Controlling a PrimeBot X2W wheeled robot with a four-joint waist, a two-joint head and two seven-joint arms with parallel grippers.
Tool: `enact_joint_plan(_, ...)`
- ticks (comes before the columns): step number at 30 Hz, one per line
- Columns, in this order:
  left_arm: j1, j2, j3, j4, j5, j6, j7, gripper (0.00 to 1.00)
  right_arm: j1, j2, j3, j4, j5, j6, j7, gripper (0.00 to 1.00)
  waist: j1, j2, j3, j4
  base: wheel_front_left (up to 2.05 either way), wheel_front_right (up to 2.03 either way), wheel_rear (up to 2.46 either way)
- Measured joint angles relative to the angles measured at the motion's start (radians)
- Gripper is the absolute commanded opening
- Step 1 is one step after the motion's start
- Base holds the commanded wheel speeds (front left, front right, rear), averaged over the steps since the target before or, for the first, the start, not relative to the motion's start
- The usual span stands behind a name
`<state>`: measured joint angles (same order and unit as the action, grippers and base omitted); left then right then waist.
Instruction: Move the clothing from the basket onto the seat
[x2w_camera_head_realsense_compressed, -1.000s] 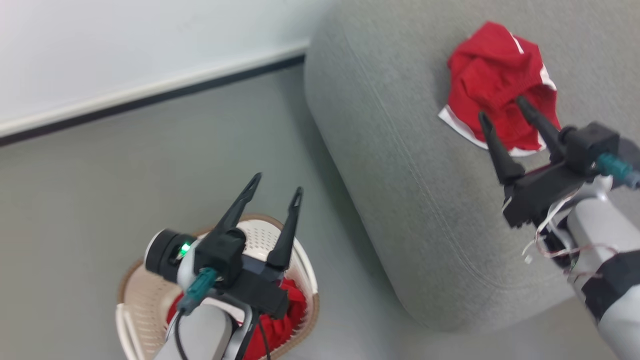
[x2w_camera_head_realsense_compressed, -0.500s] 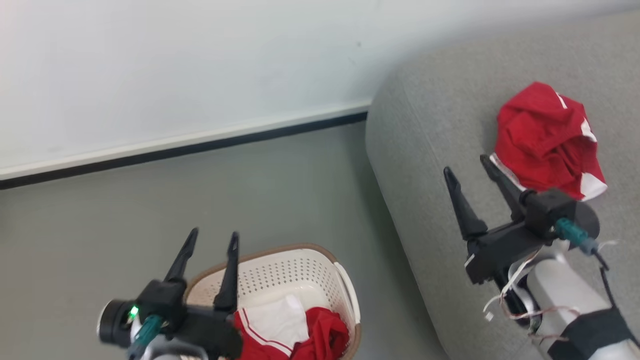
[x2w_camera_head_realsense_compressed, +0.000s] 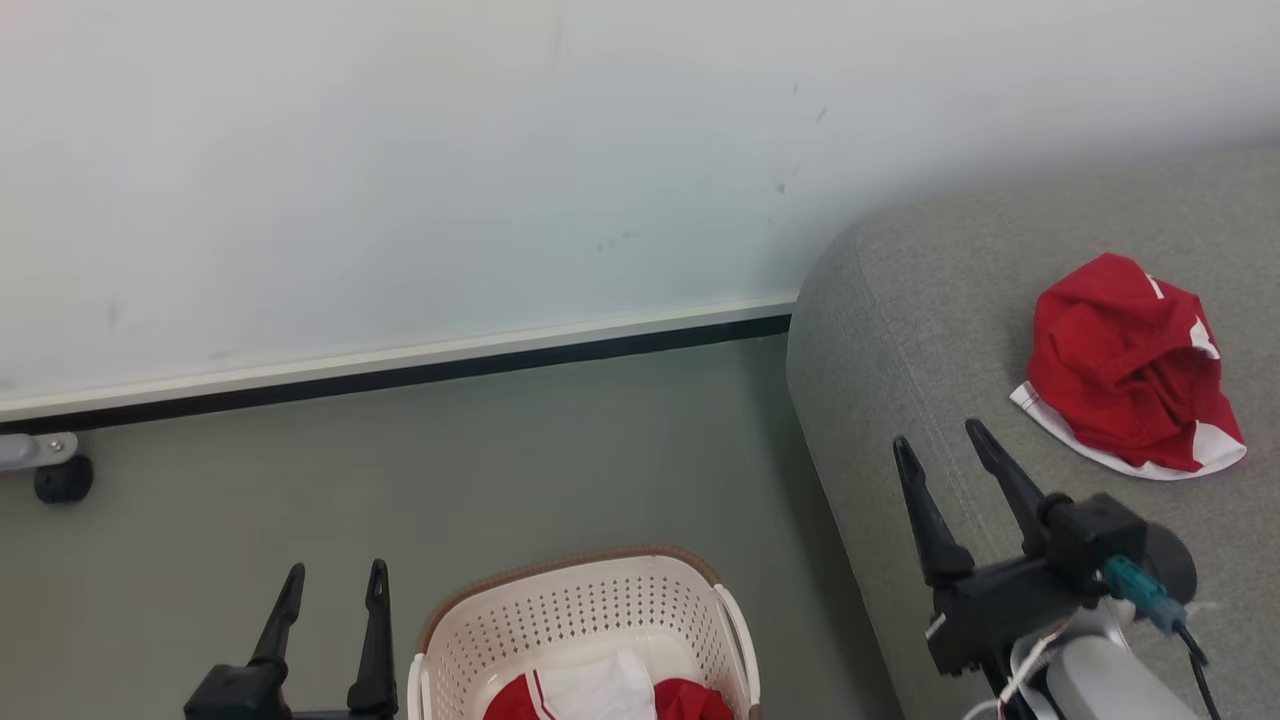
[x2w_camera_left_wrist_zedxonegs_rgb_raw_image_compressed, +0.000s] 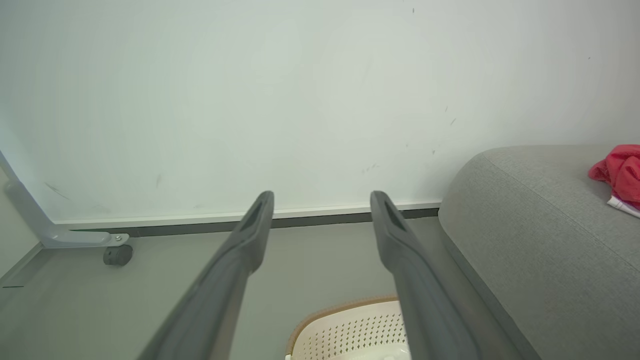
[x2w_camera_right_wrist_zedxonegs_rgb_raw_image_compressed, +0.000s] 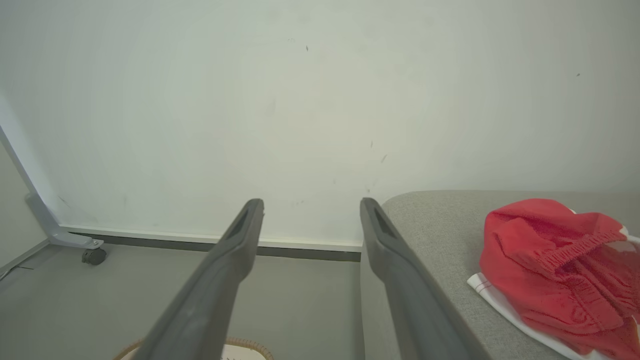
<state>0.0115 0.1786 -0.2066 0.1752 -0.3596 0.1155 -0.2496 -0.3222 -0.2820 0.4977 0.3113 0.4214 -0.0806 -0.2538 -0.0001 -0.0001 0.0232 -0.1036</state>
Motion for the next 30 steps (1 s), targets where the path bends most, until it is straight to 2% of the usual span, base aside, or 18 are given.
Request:
enact_joint_plan(15, 0.102, -0.017, 0.069, -0.082, 0.002, 0.007, 0.0, 1.0, 0.18, -0.006, -0.065, -0.114, 0.0, -0.026, 0.0, 1.0, 0.0001, 0.0001, -0.045, -0.009, 0.0, 0.0, 0.0)
enact_joint_plan(30, 0.136, -0.034, 0.108, -0.102, 0.005, 0.008, 0.0, 1.0, 0.194, -0.006, -0.11, -0.163, -0.026, -0.035, 0.0, 1.0, 0.0001, 0.0001, -0.039, -0.012, 0.0, 0.0, 0.0)
